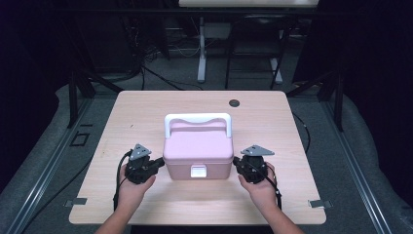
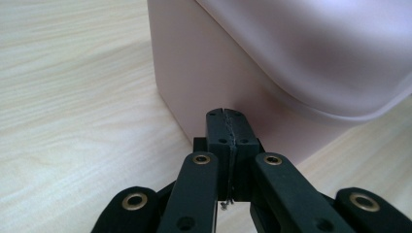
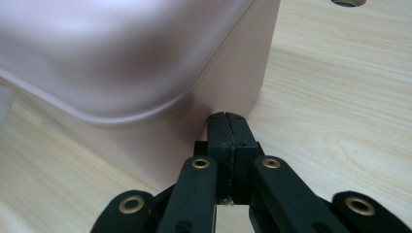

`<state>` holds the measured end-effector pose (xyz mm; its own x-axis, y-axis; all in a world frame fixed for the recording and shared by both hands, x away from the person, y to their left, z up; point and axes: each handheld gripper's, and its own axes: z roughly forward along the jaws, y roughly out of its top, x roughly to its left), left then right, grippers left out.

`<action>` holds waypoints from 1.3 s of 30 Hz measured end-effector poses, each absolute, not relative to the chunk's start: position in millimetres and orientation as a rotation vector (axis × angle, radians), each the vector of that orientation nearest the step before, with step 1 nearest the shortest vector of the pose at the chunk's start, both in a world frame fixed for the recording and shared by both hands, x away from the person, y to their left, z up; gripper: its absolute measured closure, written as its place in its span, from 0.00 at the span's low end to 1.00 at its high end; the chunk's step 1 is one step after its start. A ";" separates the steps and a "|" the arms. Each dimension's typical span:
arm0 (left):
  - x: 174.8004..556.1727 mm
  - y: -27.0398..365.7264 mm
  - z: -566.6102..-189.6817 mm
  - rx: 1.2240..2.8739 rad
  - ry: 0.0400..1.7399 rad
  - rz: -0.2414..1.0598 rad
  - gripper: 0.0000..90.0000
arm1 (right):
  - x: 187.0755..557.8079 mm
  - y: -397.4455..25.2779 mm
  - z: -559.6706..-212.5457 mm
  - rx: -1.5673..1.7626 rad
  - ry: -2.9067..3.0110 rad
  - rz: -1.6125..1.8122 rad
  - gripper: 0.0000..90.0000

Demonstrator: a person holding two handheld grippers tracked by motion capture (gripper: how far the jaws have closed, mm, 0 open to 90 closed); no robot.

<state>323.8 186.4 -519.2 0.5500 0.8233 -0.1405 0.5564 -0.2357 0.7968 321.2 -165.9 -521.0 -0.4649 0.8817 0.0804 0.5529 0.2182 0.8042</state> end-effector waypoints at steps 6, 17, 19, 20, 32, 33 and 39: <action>310.3 183.5 -518.0 1.959 1.083 0.378 1.00 | 305.4 -171.5 -519.2 1.312 2.127 1.115 1.00; 291.3 183.9 -517.2 1.977 1.065 0.353 1.00 | 276.5 -179.5 -518.4 1.282 2.183 1.140 1.00; 288.0 183.5 -518.2 1.964 1.065 0.351 1.00 | 273.7 -180.1 -518.0 1.280 2.190 1.134 1.00; 286.6 183.9 -518.2 1.966 1.059 0.345 1.00 | 271.5 -180.5 -517.9 1.281 2.191 1.132 1.00; 272.2 182.7 -519.6 1.961 1.041 0.330 1.00 | 255.9 -184.9 -519.1 1.276 2.182 1.142 1.00; 271.0 182.6 -519.8 1.960 1.043 0.329 1.00 | 255.2 -185.0 -519.3 1.270 2.180 1.142 1.00; 269.5 183.0 -520.2 1.961 1.030 0.332 1.00 | 252.9 -185.6 -521.0 1.270 2.167 1.159 1.00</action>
